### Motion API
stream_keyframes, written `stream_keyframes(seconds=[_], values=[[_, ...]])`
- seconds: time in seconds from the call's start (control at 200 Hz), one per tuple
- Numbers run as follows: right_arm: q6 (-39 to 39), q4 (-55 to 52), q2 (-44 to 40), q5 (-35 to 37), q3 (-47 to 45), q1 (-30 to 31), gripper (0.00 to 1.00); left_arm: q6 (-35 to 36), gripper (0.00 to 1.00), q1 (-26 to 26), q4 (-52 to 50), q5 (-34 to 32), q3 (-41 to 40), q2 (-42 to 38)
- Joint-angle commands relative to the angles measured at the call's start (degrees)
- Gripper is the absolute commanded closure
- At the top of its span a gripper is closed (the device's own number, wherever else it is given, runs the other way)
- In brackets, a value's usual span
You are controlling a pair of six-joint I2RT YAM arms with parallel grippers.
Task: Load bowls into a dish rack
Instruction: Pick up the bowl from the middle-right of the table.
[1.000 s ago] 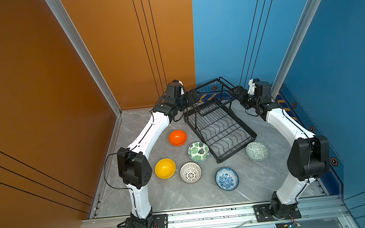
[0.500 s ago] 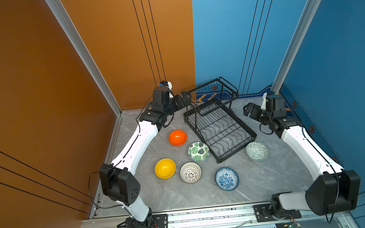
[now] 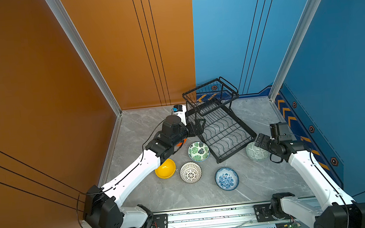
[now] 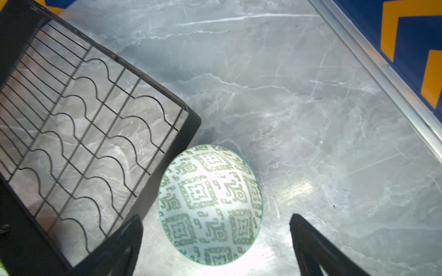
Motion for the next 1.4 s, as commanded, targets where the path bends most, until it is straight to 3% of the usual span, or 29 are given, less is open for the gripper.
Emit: stream_keyframes(seconds=[0.0,0.2,0.46,0.641,0.866,0.991,1.146,1.396], values=[[1.5,-4.8,-0.9,0.0,-3.1,-1.2,0.06,-0.8,0.02,-0.5,6.2,-0.9,-2.8,-2.6],[4.0,-4.4,0.0,-1.9,-7.4,-3.1,0.15,-1.1,0.02,-0.1,8.0,0.3,-8.2,-4.9],[3.5,0.0,4.7,-1.6,-7.2,-4.0,0.26,-3.1,0.02,-0.5,11.1,4.2,-8.6,-2.2],[2.8,4.1,8.2,-2.2,-6.2,-4.8,0.39,-4.2,0.02,-0.1,11.6,5.9,-8.1,-0.5],[1.6,6.1,10.1,-2.5,-5.1,-4.7,0.68,-4.5,0.02,-0.3,11.5,5.9,-7.3,0.7],[0.8,6.3,9.7,-0.8,-4.9,-4.8,0.77,-4.6,0.02,-0.5,11.5,6.0,-6.3,1.6],[0.1,6.7,10.2,0.6,-4.2,-4.8,0.81,-4.6,0.02,-0.7,11.3,6.5,-5.3,2.6],[-0.1,8.1,11.9,0.6,-4.4,-4.8,0.80,-4.0,0.02,-0.7,9.9,6.3,-4.9,2.2]])
